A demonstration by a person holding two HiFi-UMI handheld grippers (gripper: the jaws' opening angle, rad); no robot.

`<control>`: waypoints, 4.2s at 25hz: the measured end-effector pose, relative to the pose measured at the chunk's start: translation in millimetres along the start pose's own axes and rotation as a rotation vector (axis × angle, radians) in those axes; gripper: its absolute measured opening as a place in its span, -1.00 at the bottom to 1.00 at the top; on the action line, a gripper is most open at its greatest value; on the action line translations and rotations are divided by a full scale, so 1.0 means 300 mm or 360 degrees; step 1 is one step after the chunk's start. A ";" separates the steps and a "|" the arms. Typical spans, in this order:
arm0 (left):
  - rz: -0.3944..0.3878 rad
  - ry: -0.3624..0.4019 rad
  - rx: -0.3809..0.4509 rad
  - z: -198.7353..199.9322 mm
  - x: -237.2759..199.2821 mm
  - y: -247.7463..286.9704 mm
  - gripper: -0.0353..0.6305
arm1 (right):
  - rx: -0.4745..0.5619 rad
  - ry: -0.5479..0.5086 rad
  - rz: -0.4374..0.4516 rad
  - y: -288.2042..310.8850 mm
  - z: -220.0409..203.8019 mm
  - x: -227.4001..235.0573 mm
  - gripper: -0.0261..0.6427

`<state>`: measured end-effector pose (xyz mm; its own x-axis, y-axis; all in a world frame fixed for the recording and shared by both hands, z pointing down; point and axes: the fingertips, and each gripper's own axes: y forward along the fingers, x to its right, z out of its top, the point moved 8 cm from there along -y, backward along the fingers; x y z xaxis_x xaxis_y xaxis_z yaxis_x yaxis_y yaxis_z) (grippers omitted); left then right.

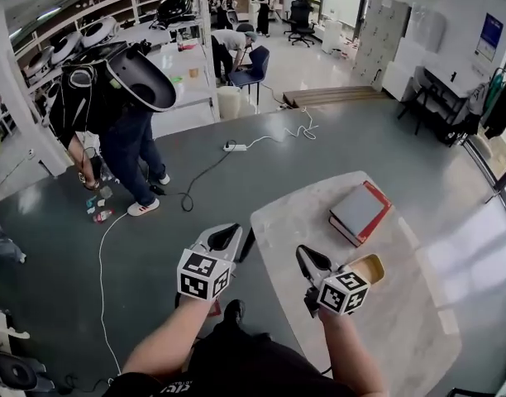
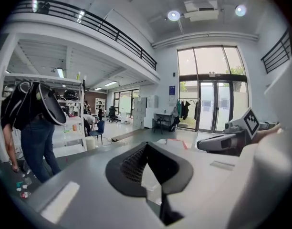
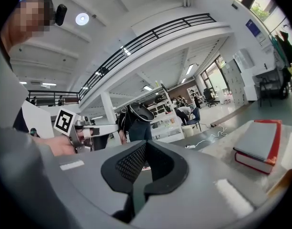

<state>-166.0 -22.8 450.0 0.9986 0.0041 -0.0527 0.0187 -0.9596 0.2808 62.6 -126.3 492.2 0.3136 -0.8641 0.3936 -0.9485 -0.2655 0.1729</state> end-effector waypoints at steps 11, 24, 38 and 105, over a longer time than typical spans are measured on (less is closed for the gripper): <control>-0.0426 0.0091 -0.0059 0.053 -0.138 0.363 -0.88 | 0.0068 0.0053 -0.0316 0.187 0.083 0.128 -0.88; -0.0819 0.0185 -0.0234 0.025 -0.140 0.583 -0.88 | 0.0153 0.0155 -0.0660 0.151 0.065 0.175 -0.88; -0.0962 0.0380 -0.0582 -0.135 0.063 0.690 -0.56 | 0.0118 0.0268 -0.0689 -0.045 -0.038 0.228 -0.88; -0.1080 0.0632 -0.1390 -0.729 0.095 0.905 -0.65 | 0.0088 0.0504 -0.0928 -0.213 -0.165 0.289 -0.88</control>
<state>-121.7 -221.8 734.2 0.7134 0.6759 -0.1849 0.4261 -0.2090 0.8802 152.5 -163.1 559.8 0.7659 -0.4073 0.4975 -0.6179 -0.6802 0.3944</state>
